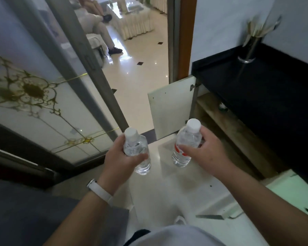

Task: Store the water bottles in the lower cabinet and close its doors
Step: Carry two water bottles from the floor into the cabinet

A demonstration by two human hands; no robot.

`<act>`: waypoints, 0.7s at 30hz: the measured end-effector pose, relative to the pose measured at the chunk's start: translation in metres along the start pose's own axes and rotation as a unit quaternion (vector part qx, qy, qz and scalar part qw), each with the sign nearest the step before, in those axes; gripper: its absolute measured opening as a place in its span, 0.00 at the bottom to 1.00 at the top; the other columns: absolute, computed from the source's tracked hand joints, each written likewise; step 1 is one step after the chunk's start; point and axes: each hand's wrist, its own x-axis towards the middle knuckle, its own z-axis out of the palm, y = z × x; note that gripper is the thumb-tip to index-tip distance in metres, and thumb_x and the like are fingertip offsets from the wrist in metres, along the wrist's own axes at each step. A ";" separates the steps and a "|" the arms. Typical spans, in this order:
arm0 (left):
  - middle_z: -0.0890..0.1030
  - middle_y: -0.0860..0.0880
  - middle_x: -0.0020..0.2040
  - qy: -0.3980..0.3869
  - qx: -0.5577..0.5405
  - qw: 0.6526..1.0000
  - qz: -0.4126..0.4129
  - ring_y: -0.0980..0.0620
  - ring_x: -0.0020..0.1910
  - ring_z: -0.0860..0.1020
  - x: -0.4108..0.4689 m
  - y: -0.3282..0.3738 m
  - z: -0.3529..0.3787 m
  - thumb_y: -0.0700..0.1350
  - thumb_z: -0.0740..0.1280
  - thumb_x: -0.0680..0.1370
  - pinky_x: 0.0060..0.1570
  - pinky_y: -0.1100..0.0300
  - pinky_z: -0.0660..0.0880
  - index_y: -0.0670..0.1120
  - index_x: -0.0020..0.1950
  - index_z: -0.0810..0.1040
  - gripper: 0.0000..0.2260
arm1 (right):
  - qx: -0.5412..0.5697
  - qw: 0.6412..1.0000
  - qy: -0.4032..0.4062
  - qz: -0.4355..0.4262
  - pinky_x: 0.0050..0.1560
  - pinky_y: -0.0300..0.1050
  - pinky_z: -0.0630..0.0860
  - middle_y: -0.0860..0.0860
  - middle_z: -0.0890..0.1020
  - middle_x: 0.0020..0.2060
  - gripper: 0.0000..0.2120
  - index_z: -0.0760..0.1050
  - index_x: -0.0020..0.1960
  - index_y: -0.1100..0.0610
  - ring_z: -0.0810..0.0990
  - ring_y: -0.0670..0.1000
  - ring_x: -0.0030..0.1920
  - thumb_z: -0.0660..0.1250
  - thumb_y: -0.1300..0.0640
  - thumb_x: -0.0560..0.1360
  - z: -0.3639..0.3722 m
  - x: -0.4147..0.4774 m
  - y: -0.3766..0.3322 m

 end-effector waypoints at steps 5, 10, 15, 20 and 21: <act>0.84 0.56 0.50 -0.056 0.010 0.998 0.033 0.62 0.48 0.82 0.063 0.011 0.028 0.39 0.81 0.67 0.47 0.66 0.77 0.57 0.58 0.77 0.26 | -0.021 0.997 0.069 0.028 0.54 0.52 0.80 0.43 0.81 0.50 0.20 0.75 0.53 0.41 0.80 0.43 0.50 0.78 0.49 0.65 -0.011 0.029 0.008; 0.84 0.55 0.49 -0.156 0.015 0.986 0.050 0.62 0.47 0.82 0.138 0.007 0.052 0.39 0.81 0.67 0.47 0.63 0.79 0.53 0.59 0.78 0.25 | -0.053 0.987 0.140 0.066 0.53 0.55 0.79 0.43 0.81 0.49 0.21 0.74 0.56 0.42 0.80 0.44 0.49 0.78 0.50 0.66 -0.012 0.059 0.019; 0.85 0.57 0.49 -0.252 0.035 0.965 0.069 0.58 0.48 0.83 0.226 -0.004 0.072 0.46 0.82 0.65 0.50 0.55 0.81 0.58 0.60 0.78 0.27 | -0.053 0.960 0.243 0.132 0.50 0.42 0.78 0.40 0.81 0.42 0.19 0.73 0.49 0.38 0.80 0.38 0.46 0.79 0.53 0.67 0.000 0.099 0.013; 0.84 0.56 0.51 -0.353 0.038 0.930 0.097 0.57 0.50 0.82 0.313 -0.002 0.074 0.47 0.82 0.66 0.48 0.62 0.77 0.55 0.61 0.77 0.26 | -0.054 0.913 0.346 0.211 0.41 0.30 0.70 0.40 0.78 0.44 0.22 0.71 0.54 0.43 0.78 0.40 0.45 0.79 0.51 0.67 0.026 0.140 -0.003; 0.83 0.55 0.52 -0.371 0.035 0.922 0.105 0.56 0.50 0.82 0.327 0.000 0.075 0.46 0.82 0.67 0.49 0.62 0.77 0.54 0.61 0.77 0.25 | -0.051 0.905 0.362 0.219 0.40 0.29 0.69 0.40 0.78 0.44 0.21 0.71 0.54 0.43 0.77 0.38 0.44 0.79 0.52 0.67 0.030 0.145 -0.006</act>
